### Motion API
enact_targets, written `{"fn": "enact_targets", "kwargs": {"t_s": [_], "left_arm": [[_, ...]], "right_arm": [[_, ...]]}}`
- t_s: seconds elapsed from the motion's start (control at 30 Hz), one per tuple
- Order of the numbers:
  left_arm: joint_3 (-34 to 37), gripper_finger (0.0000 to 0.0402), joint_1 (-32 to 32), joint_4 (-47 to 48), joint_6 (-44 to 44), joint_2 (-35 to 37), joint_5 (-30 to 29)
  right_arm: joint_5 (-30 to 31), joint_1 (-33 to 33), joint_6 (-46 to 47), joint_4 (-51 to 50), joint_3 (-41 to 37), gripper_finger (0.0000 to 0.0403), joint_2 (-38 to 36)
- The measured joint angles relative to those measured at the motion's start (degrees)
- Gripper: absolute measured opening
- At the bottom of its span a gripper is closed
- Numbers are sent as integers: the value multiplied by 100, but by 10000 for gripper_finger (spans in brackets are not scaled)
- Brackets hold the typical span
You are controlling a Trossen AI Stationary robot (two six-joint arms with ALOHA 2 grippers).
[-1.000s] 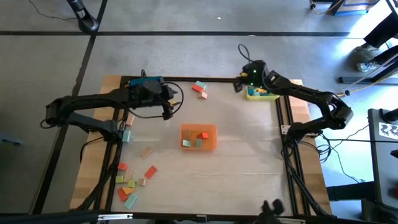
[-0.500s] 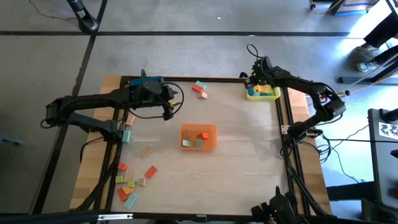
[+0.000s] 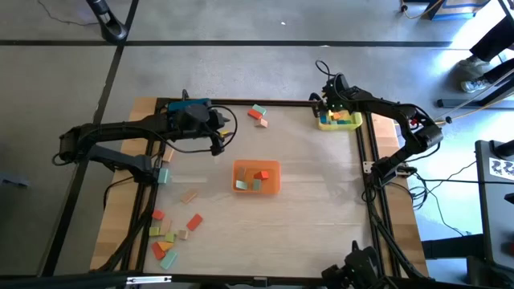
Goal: Sort blocks by size
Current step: Put the yellow cube block into the yellow bin, then put the brown rectangular block into the blue bin
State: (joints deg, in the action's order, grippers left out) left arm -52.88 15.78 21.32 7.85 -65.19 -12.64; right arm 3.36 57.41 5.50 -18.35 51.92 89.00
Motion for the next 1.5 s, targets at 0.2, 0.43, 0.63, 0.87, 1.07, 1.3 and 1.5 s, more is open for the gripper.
{"fn": "enact_targets", "kwargs": {"t_s": [0.2, 0.43, 0.63, 0.87, 1.07, 1.3, 1.5], "left_arm": [[2, 221, -119, 415, -142, -2, -4], [2, 221, -665, 962, -249, -2, 7], [3, 221, -880, 871, -628, -2, 81], [2, 221, -1198, 1451, -1604, -2, 573], [2, 221, -1890, 2648, -3202, -2, 587], [2, 221, -2749, 3289, -4845, -2, 584], [123, 221, -3429, 3347, -6000, -85, 541]], "right_arm": [[-7, -96, -194, -77, -2, 312, -535], [-107, -926, -365, -160, -2, 325, -1481], [-210, -2172, -483, 9, 0, 325, -1649], [-1, -3479, -602, 249, -2, 326, -1446], [50, -4025, -601, 273, -2, 326, -1443], [72, -4426, -508, 545, -2, 326, -1406], [71, -4786, -399, 663, -2, 326, -1406]]}}
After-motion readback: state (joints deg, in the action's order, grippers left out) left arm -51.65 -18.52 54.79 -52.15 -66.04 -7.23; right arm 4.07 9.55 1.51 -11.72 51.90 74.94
